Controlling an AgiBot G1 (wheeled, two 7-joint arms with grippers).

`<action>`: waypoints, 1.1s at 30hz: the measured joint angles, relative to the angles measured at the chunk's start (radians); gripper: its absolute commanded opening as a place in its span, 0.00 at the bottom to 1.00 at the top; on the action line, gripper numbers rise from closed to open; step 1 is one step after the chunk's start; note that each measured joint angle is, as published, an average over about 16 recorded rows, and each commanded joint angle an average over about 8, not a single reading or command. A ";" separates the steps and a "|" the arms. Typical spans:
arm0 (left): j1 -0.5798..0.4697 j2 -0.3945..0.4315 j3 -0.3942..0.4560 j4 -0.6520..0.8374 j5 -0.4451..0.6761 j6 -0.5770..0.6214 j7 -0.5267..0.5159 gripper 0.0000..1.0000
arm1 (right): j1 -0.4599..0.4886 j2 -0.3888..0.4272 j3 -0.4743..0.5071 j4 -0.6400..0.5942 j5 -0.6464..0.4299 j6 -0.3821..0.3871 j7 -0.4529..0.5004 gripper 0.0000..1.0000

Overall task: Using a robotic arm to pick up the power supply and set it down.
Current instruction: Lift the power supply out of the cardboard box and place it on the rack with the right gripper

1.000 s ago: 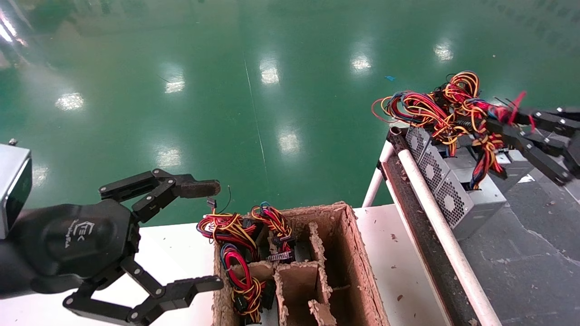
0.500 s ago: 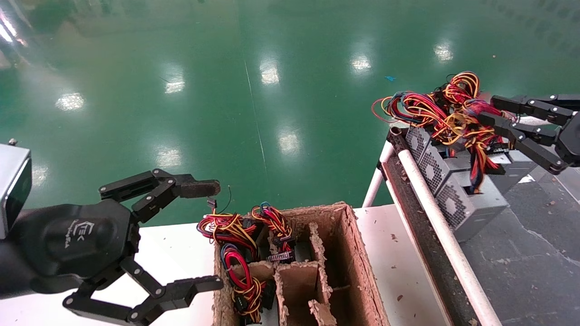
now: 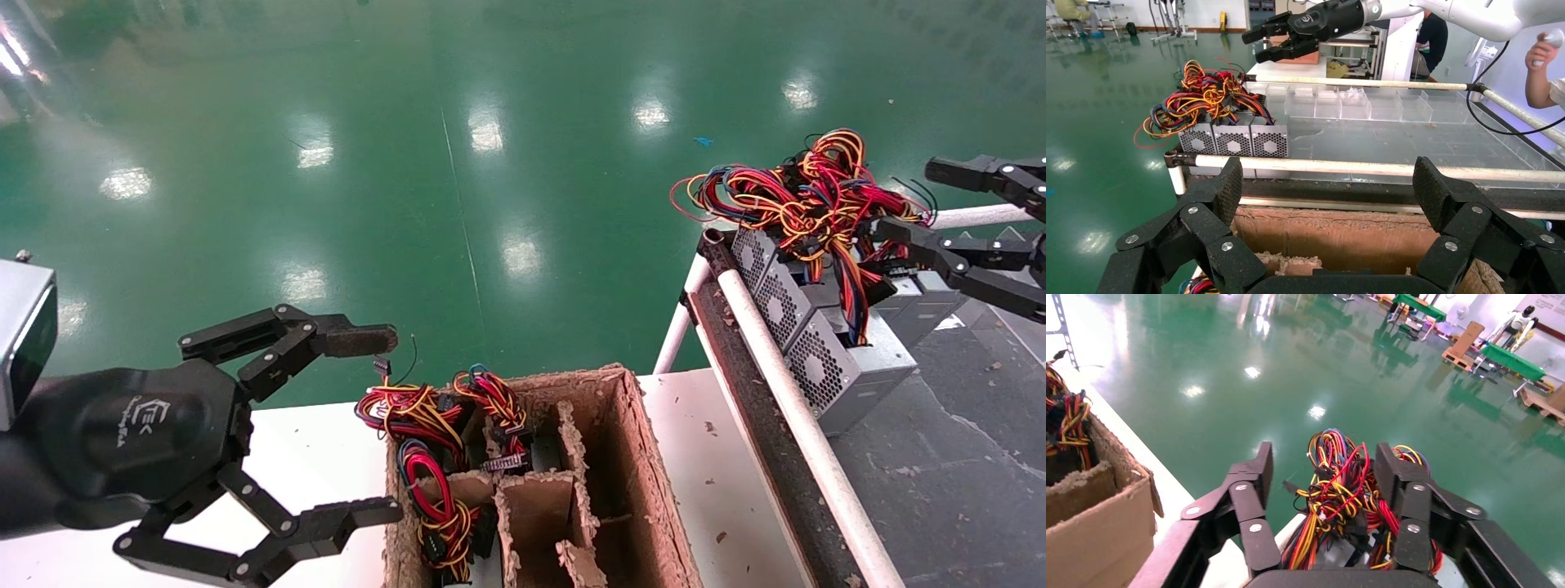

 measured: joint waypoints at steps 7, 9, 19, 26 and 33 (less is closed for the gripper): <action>0.000 0.000 0.000 0.000 0.000 0.000 0.000 1.00 | -0.009 -0.010 -0.014 0.038 0.024 -0.022 0.026 1.00; 0.000 0.000 0.000 0.000 0.000 0.000 0.000 1.00 | -0.013 -0.013 -0.019 0.052 0.032 -0.028 0.037 1.00; 0.000 0.000 0.000 0.000 0.000 0.000 0.000 1.00 | -0.032 -0.031 -0.045 0.121 0.073 -0.062 0.089 1.00; 0.000 0.000 0.000 0.000 0.000 0.000 0.000 1.00 | -0.045 -0.044 -0.062 0.169 0.101 -0.086 0.126 1.00; 0.000 0.000 0.000 0.000 0.000 0.000 0.000 1.00 | -0.059 -0.057 -0.079 0.218 0.130 -0.110 0.163 1.00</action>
